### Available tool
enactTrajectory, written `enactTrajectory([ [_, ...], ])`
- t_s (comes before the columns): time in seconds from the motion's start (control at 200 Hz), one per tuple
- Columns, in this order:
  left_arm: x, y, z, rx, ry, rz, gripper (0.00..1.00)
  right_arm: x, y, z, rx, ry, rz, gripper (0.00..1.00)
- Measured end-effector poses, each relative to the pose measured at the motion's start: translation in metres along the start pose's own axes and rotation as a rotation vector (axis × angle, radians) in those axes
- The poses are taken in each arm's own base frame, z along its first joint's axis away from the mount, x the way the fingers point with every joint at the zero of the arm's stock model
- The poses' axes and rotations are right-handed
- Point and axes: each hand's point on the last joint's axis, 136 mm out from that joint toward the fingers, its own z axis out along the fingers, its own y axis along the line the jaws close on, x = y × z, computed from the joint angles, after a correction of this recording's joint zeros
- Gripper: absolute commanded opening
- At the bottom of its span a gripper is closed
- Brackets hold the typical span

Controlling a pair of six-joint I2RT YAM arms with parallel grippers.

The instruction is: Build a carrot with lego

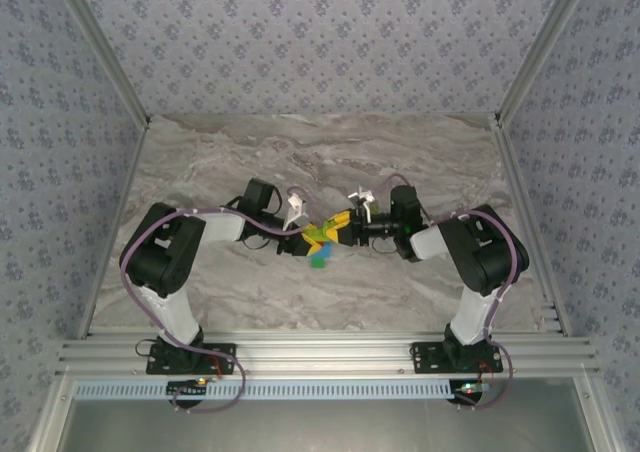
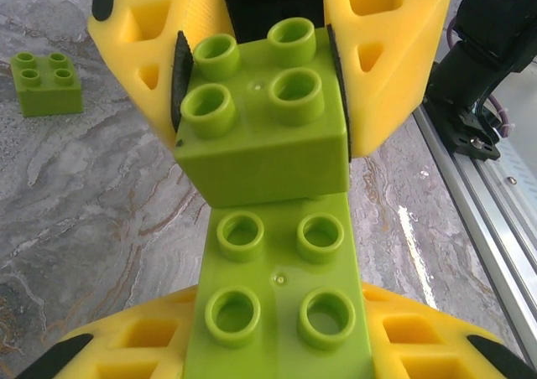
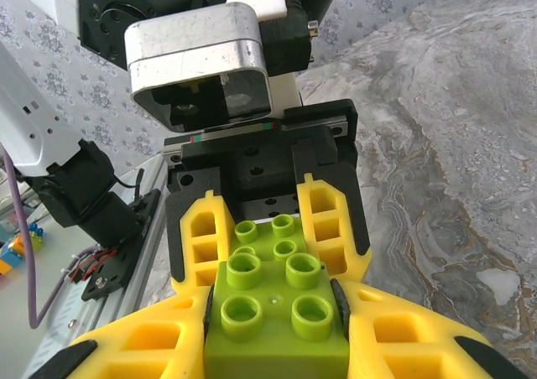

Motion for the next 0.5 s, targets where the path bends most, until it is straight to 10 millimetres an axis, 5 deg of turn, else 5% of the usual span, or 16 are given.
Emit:
enactTrajectory([
  [0.5, -0.0001, 0.0037, -0.0027, -0.005, -0.012, -0.062, 0.0, 0.0026, -0.0052, 0.0015, 0.041, -0.026, -0.026, 0.22],
])
